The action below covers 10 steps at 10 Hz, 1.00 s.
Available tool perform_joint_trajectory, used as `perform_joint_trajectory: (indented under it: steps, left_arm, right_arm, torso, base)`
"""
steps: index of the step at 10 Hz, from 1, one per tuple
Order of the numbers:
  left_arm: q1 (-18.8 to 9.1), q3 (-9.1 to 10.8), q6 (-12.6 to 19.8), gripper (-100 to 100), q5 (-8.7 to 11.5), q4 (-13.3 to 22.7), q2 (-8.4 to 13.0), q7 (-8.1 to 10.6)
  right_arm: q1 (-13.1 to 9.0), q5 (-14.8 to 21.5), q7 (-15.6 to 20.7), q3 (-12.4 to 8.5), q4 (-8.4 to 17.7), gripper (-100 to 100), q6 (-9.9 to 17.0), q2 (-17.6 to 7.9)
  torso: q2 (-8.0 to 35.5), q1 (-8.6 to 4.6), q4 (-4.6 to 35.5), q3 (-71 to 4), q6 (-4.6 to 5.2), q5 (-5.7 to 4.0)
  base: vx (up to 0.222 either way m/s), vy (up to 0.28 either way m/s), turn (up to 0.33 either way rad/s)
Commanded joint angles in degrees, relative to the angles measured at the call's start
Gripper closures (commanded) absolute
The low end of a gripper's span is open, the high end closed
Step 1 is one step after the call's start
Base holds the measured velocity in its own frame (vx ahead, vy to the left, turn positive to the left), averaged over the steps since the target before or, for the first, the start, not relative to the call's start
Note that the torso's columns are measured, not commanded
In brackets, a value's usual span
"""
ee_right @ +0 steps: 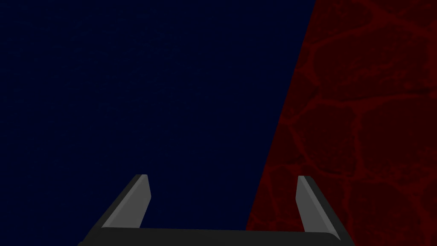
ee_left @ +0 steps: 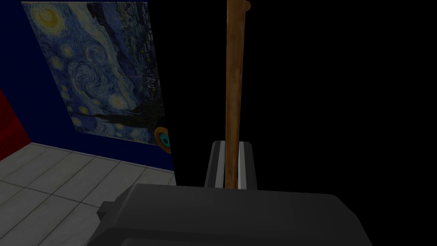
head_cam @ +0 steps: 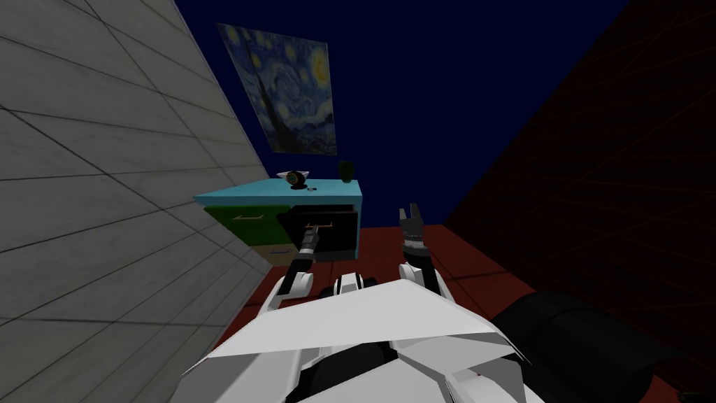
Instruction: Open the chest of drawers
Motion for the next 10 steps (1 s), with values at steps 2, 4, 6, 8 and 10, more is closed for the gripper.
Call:
perform_joint_trajectory:
  steps: [2,4,6,8,10]
  left_arm:
    - [1.25,-0.55,-0.21,100,-0.03,-1.51,0.36,0.05]
    - [1.37,-0.61,-0.22,100,0.0,-1.56,0.42,0.11]
    - [2.14,-0.68,3.41,-100,0.2,-5.56,0.78,0.26]
    - [2.52,-0.69,5.75,-100,0.33,-8.3,1.01,0.35]
    - [2.9,-0.7,8.09,-100,0.46,-11.04,1.24,0.43]
  right_arm:
    - [-0.01,0.0,0.0,0.0,0.0,0,0.0,0.0]
    - [-0.01,0.0,0.0,0.0,0.0,0,0.0,0.0]
    - [0.01,0.0,0.0,0.0,0.0,0,0.0,0.0]
    - [0.02,0.0,0.0,0.0,0.0,0,0.0,0.0]
    - [0.02,0.0,0.0,0.0,0.0,0,0.0,0.0]
  torso:
    - [0.29,0.03,-0.01,0.21,0.05,0.06]
    - [0.31,0.0,0.03,0.22,0.06,0.04]
    - [-0.25,-0.07,-0.07,-0.13,0.08,0.0]
    - [-0.11,0.0,-0.08,-0.04,0.1,0.05]
    - [0.13,0.01,-0.04,0.12,0.08,0.06]
  base:
    - [-0.177,0.007,0.021]
    - [-0.157,0.006,0.013]
    - [-0.008,-0.001,0.011]
    - [0.019,-0.004,0.01]
    - [0.014,-0.005,0.007]
